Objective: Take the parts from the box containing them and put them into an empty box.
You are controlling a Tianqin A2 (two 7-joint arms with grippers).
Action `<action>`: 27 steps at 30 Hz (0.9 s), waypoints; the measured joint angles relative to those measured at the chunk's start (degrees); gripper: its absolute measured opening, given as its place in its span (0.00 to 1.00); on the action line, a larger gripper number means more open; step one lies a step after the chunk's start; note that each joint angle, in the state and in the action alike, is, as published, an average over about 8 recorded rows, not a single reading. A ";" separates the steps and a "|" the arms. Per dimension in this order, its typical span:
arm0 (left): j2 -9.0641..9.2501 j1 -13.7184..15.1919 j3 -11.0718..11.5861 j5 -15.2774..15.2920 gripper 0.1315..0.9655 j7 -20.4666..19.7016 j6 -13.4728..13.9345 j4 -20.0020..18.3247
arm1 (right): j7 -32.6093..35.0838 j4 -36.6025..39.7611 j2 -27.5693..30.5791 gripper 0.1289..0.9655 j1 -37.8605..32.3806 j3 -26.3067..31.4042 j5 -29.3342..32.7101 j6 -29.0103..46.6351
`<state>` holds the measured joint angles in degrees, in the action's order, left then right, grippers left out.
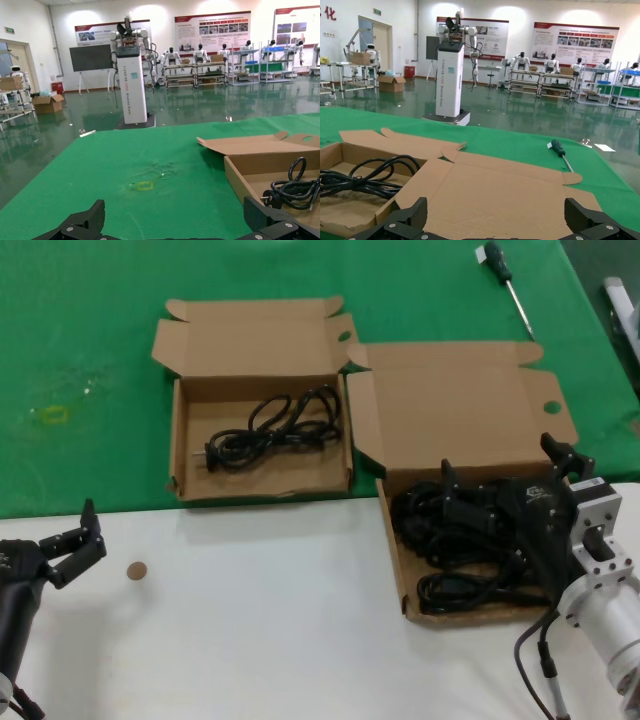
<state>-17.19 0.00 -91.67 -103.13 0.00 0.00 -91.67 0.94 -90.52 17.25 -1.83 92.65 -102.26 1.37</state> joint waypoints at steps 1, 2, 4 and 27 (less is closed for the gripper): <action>0.00 0.00 0.00 0.00 1.00 0.00 0.00 0.00 | 0.00 0.00 0.00 1.00 0.00 0.00 0.00 0.00; 0.00 0.00 0.00 0.00 1.00 0.00 0.00 0.00 | 0.00 0.00 0.00 1.00 0.00 0.00 0.00 0.00; 0.00 0.00 0.00 0.00 1.00 0.00 0.00 0.00 | 0.00 0.00 0.00 1.00 0.00 0.00 0.00 0.00; 0.00 0.00 0.00 0.00 1.00 0.00 0.00 0.00 | 0.00 0.00 0.00 1.00 0.00 0.00 0.00 0.00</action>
<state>-17.19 0.00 -91.67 -103.13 0.00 0.00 -91.67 0.94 -90.52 17.25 -1.83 92.65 -102.26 1.37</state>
